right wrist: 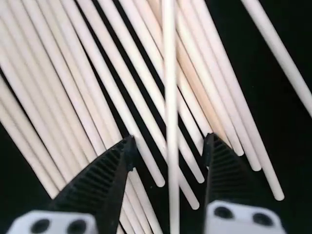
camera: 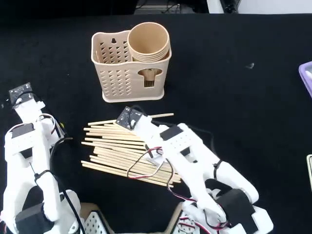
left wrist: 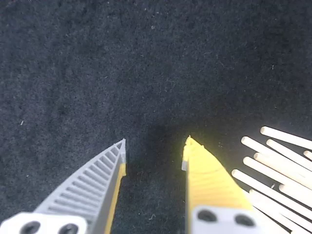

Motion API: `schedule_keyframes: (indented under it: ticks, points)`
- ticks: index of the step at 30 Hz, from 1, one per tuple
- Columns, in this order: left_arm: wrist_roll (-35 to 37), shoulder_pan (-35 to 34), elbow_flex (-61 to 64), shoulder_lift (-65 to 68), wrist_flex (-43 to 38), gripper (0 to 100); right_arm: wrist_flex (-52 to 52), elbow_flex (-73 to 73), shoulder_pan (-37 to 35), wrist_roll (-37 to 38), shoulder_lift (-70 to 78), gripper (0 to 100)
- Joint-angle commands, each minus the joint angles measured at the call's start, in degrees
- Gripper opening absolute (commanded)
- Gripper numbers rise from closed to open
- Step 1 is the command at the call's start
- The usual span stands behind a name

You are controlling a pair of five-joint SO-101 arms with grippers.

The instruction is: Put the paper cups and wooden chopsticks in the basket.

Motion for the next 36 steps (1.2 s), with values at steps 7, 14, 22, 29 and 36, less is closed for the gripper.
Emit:
schedule_keyframes:
  ticks: [7, 14, 22, 29, 36]
  points:
    - [0.0, -0.31, -0.31, -0.18, -1.23, 19, -1.49, 2.15, -0.97, 0.88, -5.23, 17.3]
    - [0.0, -0.31, -0.31, -0.18, -1.23, 19, -6.07, 3.65, -0.97, 0.97, -2.51, 15.4]
    - [0.0, -0.31, -0.31, -0.18, -1.23, 19, -5.89, 3.91, -0.62, 0.79, -2.59, 1.2]
    - [0.0, -0.31, -0.31, -0.18, -1.23, 19, 3.69, 1.45, -0.62, 0.79, -14.11, 1.0]
    - [0.0, -0.31, -0.31, -0.18, -1.23, 19, 14.51, 0.75, -0.7, 0.79, -36.18, 1.0]
